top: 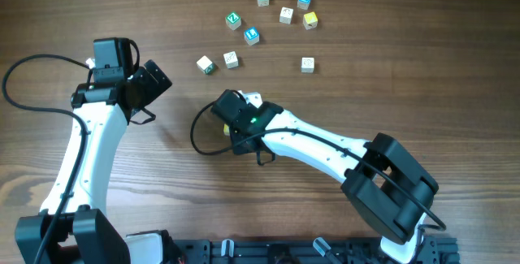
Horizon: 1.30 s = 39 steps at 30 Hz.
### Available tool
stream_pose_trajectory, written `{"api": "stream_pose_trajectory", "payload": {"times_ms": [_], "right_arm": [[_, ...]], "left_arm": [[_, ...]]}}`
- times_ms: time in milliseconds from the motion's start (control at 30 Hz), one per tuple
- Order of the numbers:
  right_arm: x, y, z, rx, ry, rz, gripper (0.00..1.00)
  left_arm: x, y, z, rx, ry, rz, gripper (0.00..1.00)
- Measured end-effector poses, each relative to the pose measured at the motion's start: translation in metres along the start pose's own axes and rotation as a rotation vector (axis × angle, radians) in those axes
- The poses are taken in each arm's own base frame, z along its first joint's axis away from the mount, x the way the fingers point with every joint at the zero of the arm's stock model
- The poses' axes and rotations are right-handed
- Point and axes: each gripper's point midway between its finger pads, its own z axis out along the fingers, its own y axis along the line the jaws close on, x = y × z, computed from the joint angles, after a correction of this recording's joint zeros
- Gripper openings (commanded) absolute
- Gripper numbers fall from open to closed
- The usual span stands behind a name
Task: Form a circle
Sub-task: 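Lift the right gripper and retract it to the upper right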
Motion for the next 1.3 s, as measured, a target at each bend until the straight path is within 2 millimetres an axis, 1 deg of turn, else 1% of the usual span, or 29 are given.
{"api": "stream_pose_trajectory", "payload": {"times_ms": [200, 267, 300, 400, 467, 500, 533, 567, 633, 667, 700, 733, 767, 800, 833, 900, 933, 1000, 1033, 1100, 1167, 1233, 1267, 1300], "right_arm": [[0.006, -0.013, -0.002, 0.061, 0.018, -0.021, 0.04], [0.002, -0.013, -0.01, 0.062, 0.003, -0.037, 0.04], [-0.002, -0.012, -0.016, 0.059, -0.009, -0.041, 0.04], [-0.027, -0.005, -0.051, 0.027, -0.091, -0.034, 0.04], [-0.045, -0.01, -0.071, 0.005, -0.14, -0.005, 0.04], [-0.057, -0.018, -0.081, -0.002, -0.168, 0.019, 0.04], [-0.073, -0.035, -0.089, 0.003, -0.194, 0.062, 0.04], [-0.084, -0.056, -0.092, 0.023, -0.207, 0.104, 0.04], [-0.097, -0.094, -0.091, 0.062, -0.2, 0.168, 0.05], [-0.103, -0.12, -0.091, 0.088, -0.194, 0.209, 0.06], [-0.108, -0.136, -0.091, 0.102, -0.194, 0.236, 0.11], [-0.114, -0.164, -0.092, 0.127, -0.196, 0.274, 0.25], [-0.117, -0.185, -0.093, 0.146, -0.196, 0.301, 0.5], [-0.12, -0.205, -0.094, 0.163, -0.196, 0.324, 0.94], [-0.121, -0.223, -0.095, 0.179, -0.197, 0.349, 1.0], [-0.122, -0.251, -0.097, 0.204, -0.194, 0.383, 1.0], [-0.121, -0.263, -0.098, 0.214, -0.193, 0.401, 1.0], [-0.12, -0.284, -0.1, 0.232, -0.192, 0.431, 1.0], [-0.119, -0.292, -0.101, 0.238, -0.192, 0.447, 1.0], [-0.118, -0.305, -0.102, 0.248, -0.193, 0.473, 1.0], [-0.117, -0.31, -0.103, 0.252, -0.193, 0.486, 1.0], [-0.117, -0.31, -0.103, 0.252, -0.192, 0.486, 1.0], [-0.117, -0.31, -0.103, 0.251, -0.193, 0.485, 1.0], [-0.117, -0.31, -0.103, 0.251, -0.193, 0.485, 1.0]], "left_arm": [[0.0, 0.0, 0.0, 0.0, 0.0, 0.0, 1.0], [0.0, 0.0, 0.0, 0.0, 0.0, 0.0, 1.0], [0.0, 0.0, 0.0, 0.0, 0.0, 0.0, 1.0], [0.0, 0.0, 0.0, 0.0, 0.0, 0.0, 1.0], [0.0, 0.0, 0.0, 0.0, 0.0, 0.0, 1.0], [0.0, 0.0, 0.0, 0.0, 0.0, 0.0, 1.0], [0.0, 0.0, 0.0, 0.0, 0.0, 0.0, 1.0], [0.0, 0.0, 0.0, 0.0, 0.0, 0.0, 1.0], [0.0, 0.0, 0.0, 0.0, 0.0, 0.0, 1.0], [0.0, 0.0, 0.0, 0.0, -0.001, 0.0, 1.0], [0.0, 0.0, 0.0, 0.0, 0.0, 0.0, 1.0], [0.0, 0.0, 0.0, 0.0, 0.0, 0.0, 1.0], [0.0, 0.0, 0.0, 0.0, 0.0, 0.0, 1.0], [0.0, 0.0, 0.0, 0.0, 0.0, 0.0, 1.0], [0.0, 0.0, 0.0, 0.0, 0.0, 0.0, 1.0], [-0.001, -0.001, 0.0, 0.002, -0.003, 0.0, 1.0], [-0.005, -0.004, 0.0, 0.015, -0.021, -0.002, 1.0], [-0.031, -0.021, -0.003, 0.087, -0.126, -0.012, 1.0], [-0.035, -0.024, -0.005, 0.097, -0.139, -0.013, 1.0], [-0.028, -0.025, -0.004, 0.107, -0.104, -0.009, 1.0], [-0.017, -0.031, -0.004, 0.148, -0.052, 0.0, 0.88], [-0.001, -0.04, -0.005, 0.194, 0.017, 0.051, 0.63], [0.012, -0.046, -0.006, 0.216, 0.061, 0.091, 0.57], [0.027, -0.052, -0.008, 0.237, 0.111, 0.151, 0.54]]}}
